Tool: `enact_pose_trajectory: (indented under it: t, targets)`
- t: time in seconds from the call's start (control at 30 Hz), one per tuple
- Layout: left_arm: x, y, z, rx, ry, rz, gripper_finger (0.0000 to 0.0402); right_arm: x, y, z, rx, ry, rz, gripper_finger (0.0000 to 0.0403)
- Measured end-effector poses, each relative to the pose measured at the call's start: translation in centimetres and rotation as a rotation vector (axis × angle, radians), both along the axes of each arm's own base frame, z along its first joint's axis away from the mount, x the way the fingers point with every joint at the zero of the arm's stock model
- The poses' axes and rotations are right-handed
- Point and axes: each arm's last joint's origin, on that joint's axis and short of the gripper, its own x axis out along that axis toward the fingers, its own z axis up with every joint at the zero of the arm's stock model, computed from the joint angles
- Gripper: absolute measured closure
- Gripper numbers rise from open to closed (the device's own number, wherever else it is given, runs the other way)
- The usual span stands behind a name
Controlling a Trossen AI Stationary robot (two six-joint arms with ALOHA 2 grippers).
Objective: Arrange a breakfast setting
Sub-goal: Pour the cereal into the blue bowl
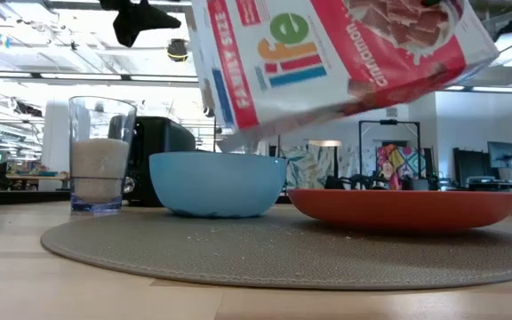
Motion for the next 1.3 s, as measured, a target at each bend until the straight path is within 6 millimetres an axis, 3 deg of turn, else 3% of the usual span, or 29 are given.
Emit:
enact_pose_trajectory:
  t: [0.17, 1.1, 1.3]
  targets:
    - [0.0, -0.2, 0.1, 0.002, -0.006, -0.001, 0.0182, -1.0, 0.1, -1.8, 0.014, -0.021, -0.014, 0.0195]
    - [1.5, -0.6, 0.0, 0.015, -0.045, -0.004, 0.0182, -5.5, 0.4, -5.3, 0.079, -0.361, -0.038, 0.0195]
    - [2.6, -1.1, -0.7, 0.056, -0.007, -0.029, 0.0182, -6.1, 0.4, -6.0, 0.068, -0.542, -0.024, 0.0195]
